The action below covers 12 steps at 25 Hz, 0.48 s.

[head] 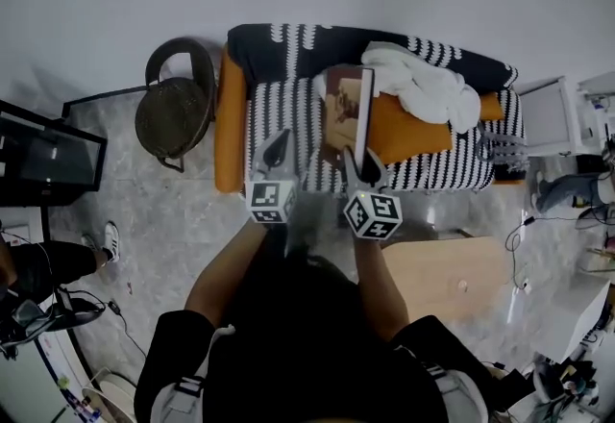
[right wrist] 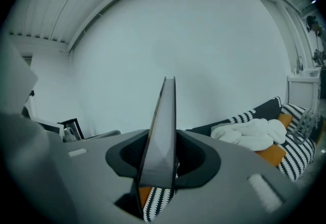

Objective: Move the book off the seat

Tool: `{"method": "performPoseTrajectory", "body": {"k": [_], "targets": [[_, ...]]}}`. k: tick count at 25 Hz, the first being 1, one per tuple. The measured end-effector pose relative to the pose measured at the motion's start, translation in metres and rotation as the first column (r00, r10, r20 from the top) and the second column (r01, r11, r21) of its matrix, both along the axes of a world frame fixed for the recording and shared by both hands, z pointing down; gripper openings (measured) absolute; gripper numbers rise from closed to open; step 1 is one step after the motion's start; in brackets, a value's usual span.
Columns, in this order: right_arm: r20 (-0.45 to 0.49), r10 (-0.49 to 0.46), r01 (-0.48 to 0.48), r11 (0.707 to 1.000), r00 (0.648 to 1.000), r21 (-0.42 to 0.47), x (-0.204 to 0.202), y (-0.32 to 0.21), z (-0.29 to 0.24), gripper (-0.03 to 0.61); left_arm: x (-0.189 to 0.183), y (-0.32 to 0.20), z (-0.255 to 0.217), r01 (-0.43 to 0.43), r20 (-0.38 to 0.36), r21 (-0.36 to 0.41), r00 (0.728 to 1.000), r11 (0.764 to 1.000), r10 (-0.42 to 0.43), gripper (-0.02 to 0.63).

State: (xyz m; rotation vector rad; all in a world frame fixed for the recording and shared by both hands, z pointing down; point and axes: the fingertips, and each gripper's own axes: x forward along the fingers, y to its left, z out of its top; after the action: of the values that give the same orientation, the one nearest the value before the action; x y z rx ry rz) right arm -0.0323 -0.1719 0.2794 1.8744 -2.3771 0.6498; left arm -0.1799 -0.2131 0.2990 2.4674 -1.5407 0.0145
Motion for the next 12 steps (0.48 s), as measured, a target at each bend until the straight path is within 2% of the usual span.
{"method": "performPoseTrajectory", "body": {"k": [8,12], "targets": [[-0.024,-0.033,0.034,0.998,0.999,0.060,0.005,0.033,-0.037,0.156,-0.007,0.012,-0.027,0.035,-0.032,0.022,0.999,0.999,-0.035,0.006],[-0.021,-0.038,0.039,0.996,0.999,0.081,0.005,0.052,-0.046,0.156,-0.011,0.021,-0.027,0.051,-0.025,0.021,0.998,0.998,-0.051,0.006]]}}
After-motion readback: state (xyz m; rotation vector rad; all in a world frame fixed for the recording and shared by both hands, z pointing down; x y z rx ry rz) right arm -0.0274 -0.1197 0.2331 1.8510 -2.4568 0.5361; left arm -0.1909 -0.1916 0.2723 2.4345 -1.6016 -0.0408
